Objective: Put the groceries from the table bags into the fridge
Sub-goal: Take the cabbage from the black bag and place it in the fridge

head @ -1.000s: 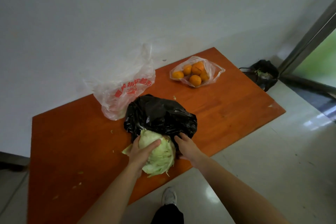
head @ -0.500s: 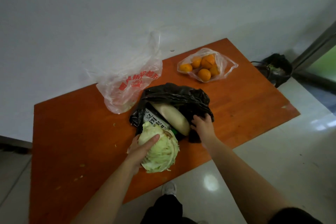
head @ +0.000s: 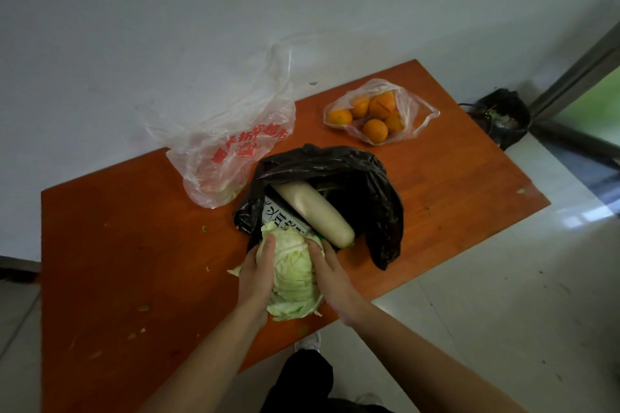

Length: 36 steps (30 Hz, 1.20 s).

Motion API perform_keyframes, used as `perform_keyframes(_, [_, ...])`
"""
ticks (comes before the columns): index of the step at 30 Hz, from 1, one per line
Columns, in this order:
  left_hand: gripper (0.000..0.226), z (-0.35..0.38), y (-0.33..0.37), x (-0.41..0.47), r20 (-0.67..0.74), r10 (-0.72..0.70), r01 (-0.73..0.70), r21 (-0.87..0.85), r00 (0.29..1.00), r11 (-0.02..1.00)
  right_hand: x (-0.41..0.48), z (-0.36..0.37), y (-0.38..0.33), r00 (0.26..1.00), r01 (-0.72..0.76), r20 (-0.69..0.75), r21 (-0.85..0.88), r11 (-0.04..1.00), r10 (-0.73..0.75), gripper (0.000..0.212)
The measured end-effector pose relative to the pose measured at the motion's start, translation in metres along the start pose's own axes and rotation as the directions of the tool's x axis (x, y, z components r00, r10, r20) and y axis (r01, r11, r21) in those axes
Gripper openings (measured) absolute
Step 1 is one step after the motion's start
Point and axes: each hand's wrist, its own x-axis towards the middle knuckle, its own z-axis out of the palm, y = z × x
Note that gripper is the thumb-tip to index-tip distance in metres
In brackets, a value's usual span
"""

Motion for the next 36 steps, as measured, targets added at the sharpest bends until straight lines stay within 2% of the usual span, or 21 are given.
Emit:
perform_keyframes(1, [0.093, 0.004, 0.003, -0.002, -0.009, 0.018, -0.018, -0.001, 1.000, 1.000, -0.002, -0.002, -0.004, 1.000, 0.022, -0.016, 0.008, 1.000, -0.022, 0.096])
perform_keyframes(4, [0.099, 0.017, 0.017, -0.009, -0.033, 0.118, -0.117, 0.035, 0.992, 0.993, -0.009, -0.015, -0.018, 0.988, 0.126, -0.094, 0.015, 0.992, -0.124, 0.077])
perform_keyframes(7, [0.095, 0.038, 0.043, -0.021, -0.005, 0.245, -0.245, -0.012, 0.970, 0.970, -0.022, -0.035, -0.037, 0.950, 0.257, -0.180, -0.020, 0.966, -0.256, 0.075])
perform_keyframes(10, [0.073, 0.068, 0.071, -0.050, 0.060, 0.390, -0.389, -0.035, 0.919, 0.921, -0.050, -0.063, -0.055, 0.891, 0.366, -0.283, -0.015, 0.931, -0.355, 0.071])
perform_keyframes(13, [0.079, 0.104, 0.090, -0.091, 0.168, 0.519, -0.517, -0.061, 0.838, 0.854, -0.091, -0.103, -0.063, 0.787, 0.481, -0.441, 0.001, 0.877, -0.431, 0.066])
perform_keyframes(17, [0.075, 0.162, 0.093, -0.171, 0.338, 0.665, -0.661, -0.146, 0.666, 0.736, -0.162, -0.167, -0.046, 0.630, 0.599, -0.613, -0.006, 0.801, -0.476, 0.070])
perform_keyframes(21, [0.068, 0.230, 0.062, -0.283, 0.500, 0.729, -0.707, -0.283, 0.468, 0.648, -0.264, -0.242, 0.003, 0.432, 0.667, -0.759, -0.095, 0.739, -0.487, 0.073])
perform_keyframes(24, [0.076, 0.283, 0.020, -0.374, 0.657, 0.679, -0.666, -0.350, 0.327, 0.659, -0.361, -0.298, 0.057, 0.298, 0.685, -0.843, -0.138, 0.715, -0.448, 0.061])
perform_keyframes(27, [0.081, 0.330, -0.030, -0.471, 0.777, 0.607, -0.618, -0.398, 0.166, 0.678, -0.458, -0.347, 0.115, 0.119, 0.705, -0.919, -0.189, 0.683, -0.377, 0.045])
perform_keyframes(29, [0.079, 0.356, -0.061, -0.535, 0.830, 0.556, -0.593, -0.426, 0.046, 0.684, -0.515, -0.376, 0.152, 0.005, 0.689, -0.950, -0.223, 0.690, -0.312, 0.049])
perform_keyframes(32, [0.080, 0.390, -0.100, -0.618, 0.863, 0.492, -0.549, -0.466, -0.111, 0.694, -0.586, -0.415, 0.201, -0.122, 0.675, -0.963, -0.258, 0.691, -0.241, 0.063])
perform_keyframes(36, [0.089, 0.439, -0.142, -0.705, 0.864, 0.410, -0.525, -0.503, -0.292, 0.687, -0.657, -0.464, 0.254, -0.267, 0.660, -0.945, -0.321, 0.679, -0.186, 0.060])
